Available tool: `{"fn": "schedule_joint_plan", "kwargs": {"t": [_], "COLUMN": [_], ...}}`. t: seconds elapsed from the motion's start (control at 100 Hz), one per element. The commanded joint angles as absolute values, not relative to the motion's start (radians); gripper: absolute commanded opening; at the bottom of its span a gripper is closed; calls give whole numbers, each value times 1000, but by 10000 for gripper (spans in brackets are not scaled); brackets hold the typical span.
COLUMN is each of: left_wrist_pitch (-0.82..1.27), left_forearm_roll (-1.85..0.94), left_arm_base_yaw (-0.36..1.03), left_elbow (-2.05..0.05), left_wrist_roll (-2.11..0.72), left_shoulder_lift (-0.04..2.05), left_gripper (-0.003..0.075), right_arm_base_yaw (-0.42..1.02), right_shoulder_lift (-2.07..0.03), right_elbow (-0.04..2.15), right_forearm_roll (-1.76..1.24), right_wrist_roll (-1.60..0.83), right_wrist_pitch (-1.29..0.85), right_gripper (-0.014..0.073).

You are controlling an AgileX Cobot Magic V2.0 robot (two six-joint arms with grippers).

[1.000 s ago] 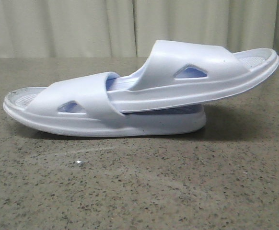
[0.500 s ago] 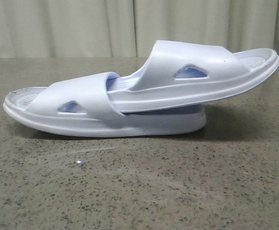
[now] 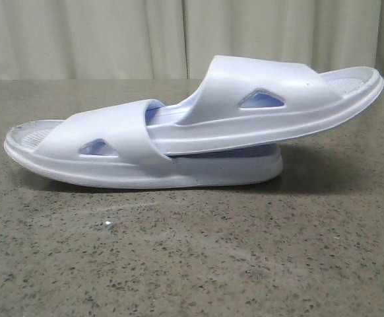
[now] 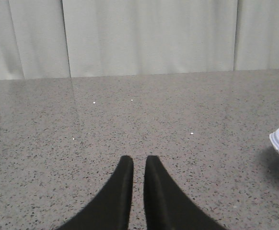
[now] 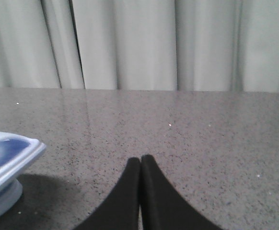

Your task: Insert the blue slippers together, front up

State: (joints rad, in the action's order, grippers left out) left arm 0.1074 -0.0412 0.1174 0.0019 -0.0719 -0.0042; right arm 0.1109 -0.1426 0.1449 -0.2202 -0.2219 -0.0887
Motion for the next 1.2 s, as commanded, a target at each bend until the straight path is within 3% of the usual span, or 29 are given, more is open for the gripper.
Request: {"fn": "schedule_joint_plan", "kwargs": {"t": [0.0,0.42,1.19], "left_wrist_pitch": [25,25,25], "left_forearm_roll": [-49,-49,-49], "left_arm_base_yaw": [114,114,114], "left_elbow": [10,10,10], "left_wrist_roll": [-61,-61,-61], "left_shoulder_lift": [-33,-33,-33], "left_gripper": [16,16,16], "right_arm_base_yaw": [107,107,105], "right_shoulder_lift": [-147,33,31], "right_elbow": [127,-10,-30], "right_forearm_roll": [-63,62,66], "right_wrist_roll": [-57,79,80], "right_wrist_pitch": [29,57,43], "right_gripper": [-107,-107,-107]}}
